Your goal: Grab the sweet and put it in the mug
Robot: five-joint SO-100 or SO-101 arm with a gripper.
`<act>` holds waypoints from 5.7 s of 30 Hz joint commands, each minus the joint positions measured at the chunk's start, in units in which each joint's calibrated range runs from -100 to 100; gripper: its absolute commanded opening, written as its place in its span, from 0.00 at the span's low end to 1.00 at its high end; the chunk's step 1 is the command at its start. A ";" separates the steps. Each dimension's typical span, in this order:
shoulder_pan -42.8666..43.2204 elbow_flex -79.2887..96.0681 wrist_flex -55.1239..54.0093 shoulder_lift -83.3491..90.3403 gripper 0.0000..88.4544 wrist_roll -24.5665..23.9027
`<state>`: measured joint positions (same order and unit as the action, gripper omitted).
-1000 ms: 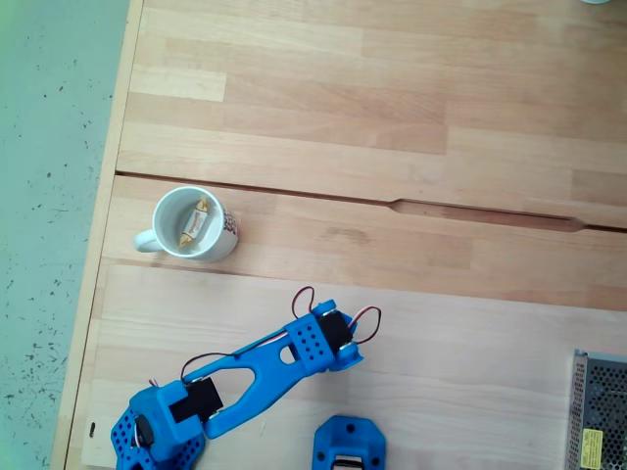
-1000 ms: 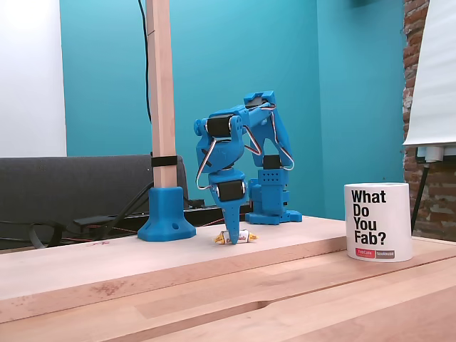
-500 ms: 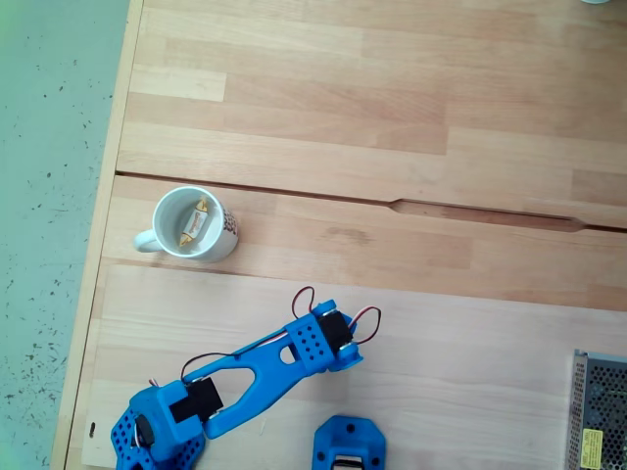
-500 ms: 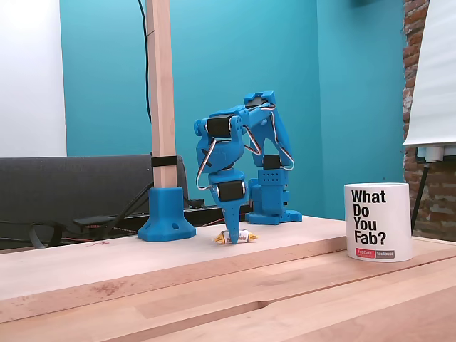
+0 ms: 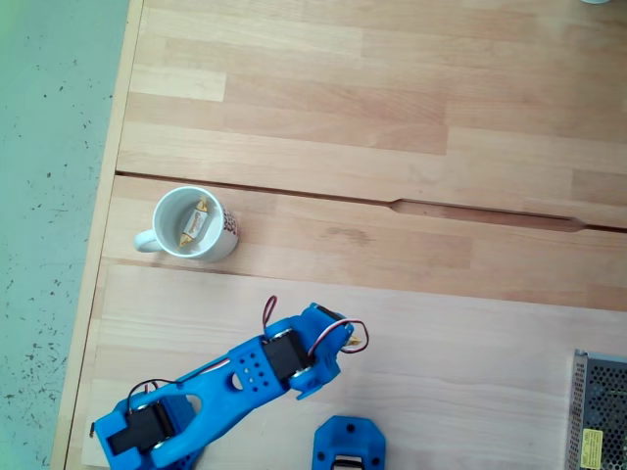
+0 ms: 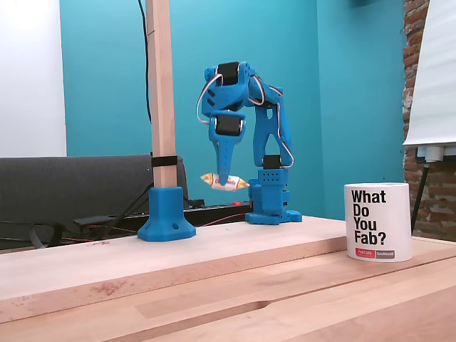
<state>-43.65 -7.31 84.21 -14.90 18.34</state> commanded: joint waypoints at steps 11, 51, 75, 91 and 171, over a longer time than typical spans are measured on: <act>11.11 -1.08 0.46 8.44 0.00 -25.35; 42.99 4.54 0.46 8.36 0.00 -31.75; 42.92 4.54 0.06 8.53 0.47 -31.70; 42.85 4.99 0.46 12.92 0.02 -31.21; 42.92 104.72 -31.15 110.25 0.00 -26.52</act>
<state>-0.44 97.67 53.95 94.64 -8.03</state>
